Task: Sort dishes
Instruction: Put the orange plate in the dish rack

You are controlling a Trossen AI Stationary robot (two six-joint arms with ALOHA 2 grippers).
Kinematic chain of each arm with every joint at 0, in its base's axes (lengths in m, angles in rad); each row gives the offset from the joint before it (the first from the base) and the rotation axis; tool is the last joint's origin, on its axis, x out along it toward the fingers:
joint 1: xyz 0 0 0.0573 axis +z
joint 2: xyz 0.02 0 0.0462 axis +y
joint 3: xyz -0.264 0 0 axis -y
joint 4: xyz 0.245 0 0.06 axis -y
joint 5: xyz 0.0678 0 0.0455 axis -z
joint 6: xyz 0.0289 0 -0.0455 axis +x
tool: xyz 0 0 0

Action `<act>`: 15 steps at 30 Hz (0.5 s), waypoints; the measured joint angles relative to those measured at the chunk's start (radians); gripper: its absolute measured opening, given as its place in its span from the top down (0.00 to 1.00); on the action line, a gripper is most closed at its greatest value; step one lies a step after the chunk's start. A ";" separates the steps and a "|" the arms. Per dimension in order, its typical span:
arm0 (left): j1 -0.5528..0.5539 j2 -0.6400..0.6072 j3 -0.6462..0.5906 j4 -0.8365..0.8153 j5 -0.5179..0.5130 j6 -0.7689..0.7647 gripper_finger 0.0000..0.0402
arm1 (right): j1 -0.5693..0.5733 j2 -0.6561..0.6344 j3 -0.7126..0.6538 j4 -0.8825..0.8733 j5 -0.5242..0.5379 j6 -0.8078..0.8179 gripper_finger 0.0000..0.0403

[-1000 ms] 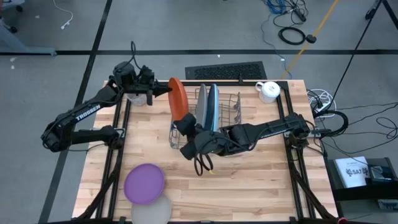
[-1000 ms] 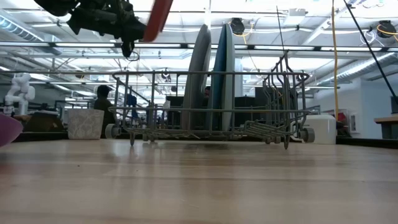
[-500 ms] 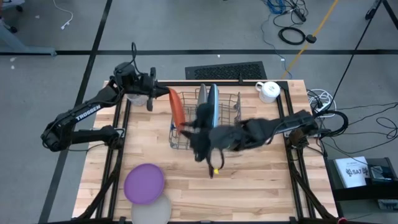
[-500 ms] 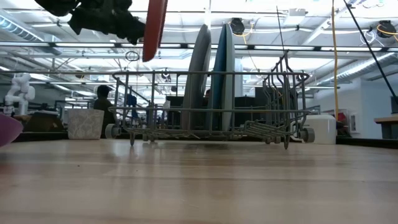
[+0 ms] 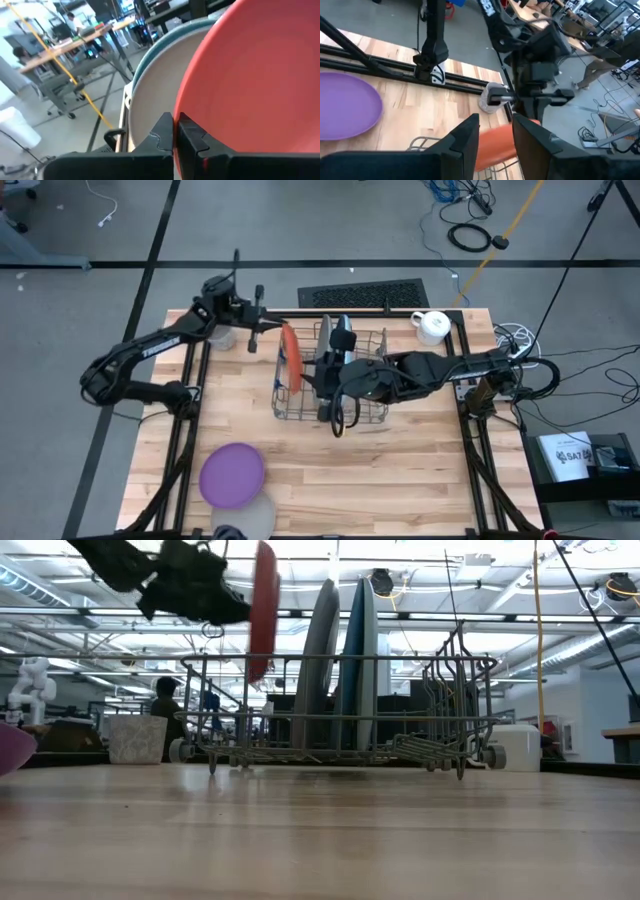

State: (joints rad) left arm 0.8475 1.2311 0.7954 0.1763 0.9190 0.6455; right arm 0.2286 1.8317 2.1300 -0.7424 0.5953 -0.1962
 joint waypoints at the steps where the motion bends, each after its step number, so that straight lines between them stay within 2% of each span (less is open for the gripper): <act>1: 0.004 0.024 0.008 0.002 0.007 0.007 1.00 | -0.003 0.000 0.000 0.000 0.000 0.012 0.72; 8: 0.019 0.102 0.061 0.003 0.022 0.052 1.00 | -0.070 -0.001 0.000 -0.038 0.000 0.191 0.71; 13: 0.038 0.111 0.082 0.002 0.029 0.050 1.00 | -0.109 0.005 0.000 -0.152 -0.025 0.323 0.62; 15: 0.038 0.110 0.082 0.001 0.031 0.050 1.00 | -0.107 0.004 0.000 -0.203 -0.076 0.360 0.59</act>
State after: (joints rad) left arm 0.8850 1.3410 0.8772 0.1774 0.9497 0.6953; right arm 0.1217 1.8359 2.1300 -0.9457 0.5196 0.1638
